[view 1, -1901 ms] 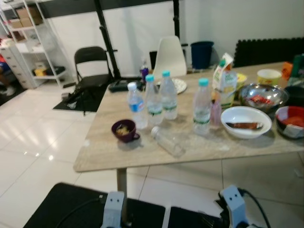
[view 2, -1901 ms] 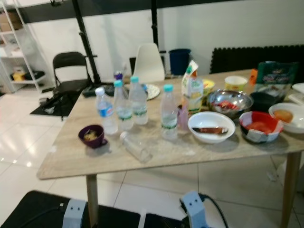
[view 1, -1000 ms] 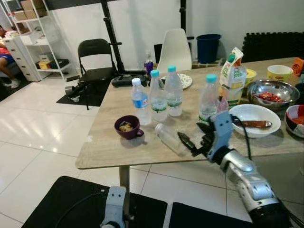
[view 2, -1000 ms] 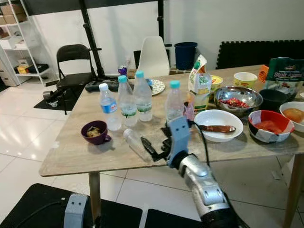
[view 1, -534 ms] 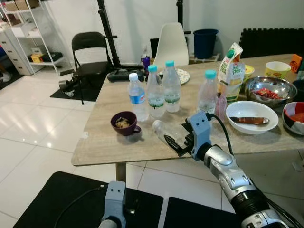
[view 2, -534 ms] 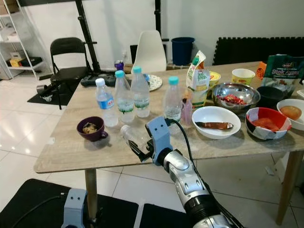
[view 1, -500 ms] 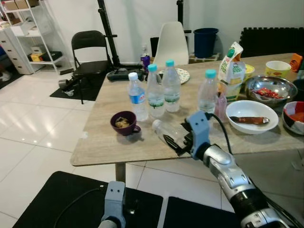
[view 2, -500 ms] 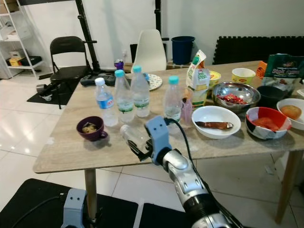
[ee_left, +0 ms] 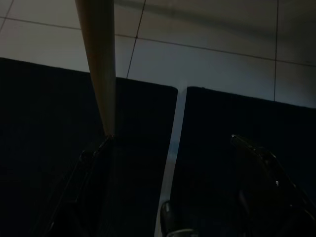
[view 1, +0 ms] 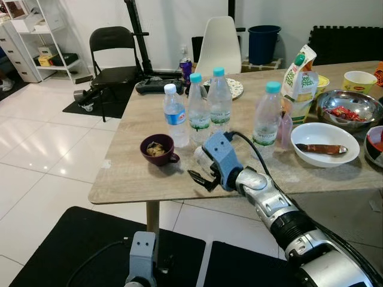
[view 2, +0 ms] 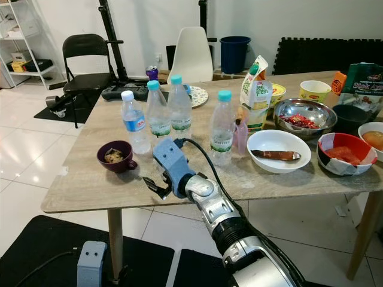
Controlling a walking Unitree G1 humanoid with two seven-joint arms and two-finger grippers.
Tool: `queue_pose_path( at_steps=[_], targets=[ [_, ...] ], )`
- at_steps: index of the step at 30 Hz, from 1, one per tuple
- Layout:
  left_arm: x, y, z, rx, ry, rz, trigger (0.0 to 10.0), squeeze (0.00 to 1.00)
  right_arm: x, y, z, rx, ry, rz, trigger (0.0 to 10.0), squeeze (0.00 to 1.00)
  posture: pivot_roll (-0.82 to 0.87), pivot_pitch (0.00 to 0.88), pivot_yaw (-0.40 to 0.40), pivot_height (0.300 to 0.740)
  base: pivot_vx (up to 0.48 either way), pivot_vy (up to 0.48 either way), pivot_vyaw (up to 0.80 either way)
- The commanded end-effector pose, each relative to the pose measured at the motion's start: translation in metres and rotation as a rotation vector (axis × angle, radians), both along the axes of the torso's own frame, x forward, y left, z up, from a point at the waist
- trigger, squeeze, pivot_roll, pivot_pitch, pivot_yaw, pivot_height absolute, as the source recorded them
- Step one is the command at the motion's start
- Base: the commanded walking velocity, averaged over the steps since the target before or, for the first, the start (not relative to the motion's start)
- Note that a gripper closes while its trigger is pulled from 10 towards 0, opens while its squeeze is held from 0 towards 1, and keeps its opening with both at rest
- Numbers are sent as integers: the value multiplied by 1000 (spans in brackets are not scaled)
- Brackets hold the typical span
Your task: Restocking fridge
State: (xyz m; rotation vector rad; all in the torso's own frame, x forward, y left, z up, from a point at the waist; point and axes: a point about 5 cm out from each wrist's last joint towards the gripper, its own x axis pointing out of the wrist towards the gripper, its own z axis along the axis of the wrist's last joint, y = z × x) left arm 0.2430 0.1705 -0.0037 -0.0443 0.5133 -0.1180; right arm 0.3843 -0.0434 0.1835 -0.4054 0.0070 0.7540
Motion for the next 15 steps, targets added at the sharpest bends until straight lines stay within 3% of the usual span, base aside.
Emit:
queue_pose_path(
  at_steps=[1,8,15],
  targets=[
    [-6,7,-4,11,26,10,10000,0,-1,2,-13,-59,42,-17,10000,0,7,202,57,740,0,0,0],
    [-7,9,-4,14,39,19,10000,0,5,2,-14,-112,27,-103,10000,0,12,196,54,740,0,0,0],
    [-6,13,-1,9,35,45,10000,0,11,4,5,47,40,-120,10000,0,16,191,54,740,0,0,0]
  ],
)
